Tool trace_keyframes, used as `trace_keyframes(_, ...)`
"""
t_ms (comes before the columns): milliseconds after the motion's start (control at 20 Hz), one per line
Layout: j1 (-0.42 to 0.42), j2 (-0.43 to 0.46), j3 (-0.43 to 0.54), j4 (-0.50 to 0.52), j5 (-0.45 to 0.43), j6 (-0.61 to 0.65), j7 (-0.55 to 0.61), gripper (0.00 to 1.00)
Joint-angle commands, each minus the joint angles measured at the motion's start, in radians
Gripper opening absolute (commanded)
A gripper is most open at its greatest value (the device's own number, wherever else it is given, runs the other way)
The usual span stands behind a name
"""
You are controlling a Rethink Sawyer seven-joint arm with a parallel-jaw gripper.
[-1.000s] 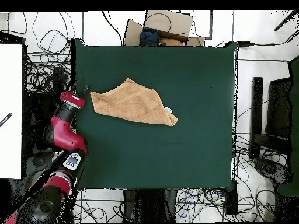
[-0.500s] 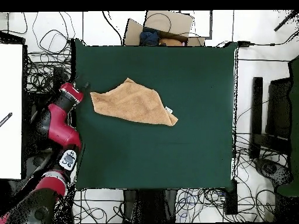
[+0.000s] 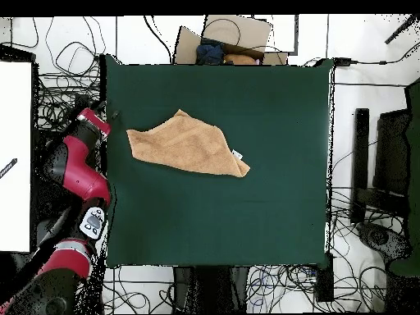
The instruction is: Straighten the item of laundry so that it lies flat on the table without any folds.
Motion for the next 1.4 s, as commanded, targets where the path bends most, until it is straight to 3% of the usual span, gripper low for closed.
trace_keyframes(50, -0.027, 0.015, 0.091, 0.108, 0.064, 0.045, -0.114, 1.00)
trace_keyframes(650, -0.052, 0.029, 0.110, 0.061, 0.134, -0.014, -0.253, 1.00)
trace_keyframes(1400, -0.123, 0.025, 0.148, 0.010, 0.160, 0.007, -0.461, 1.00)
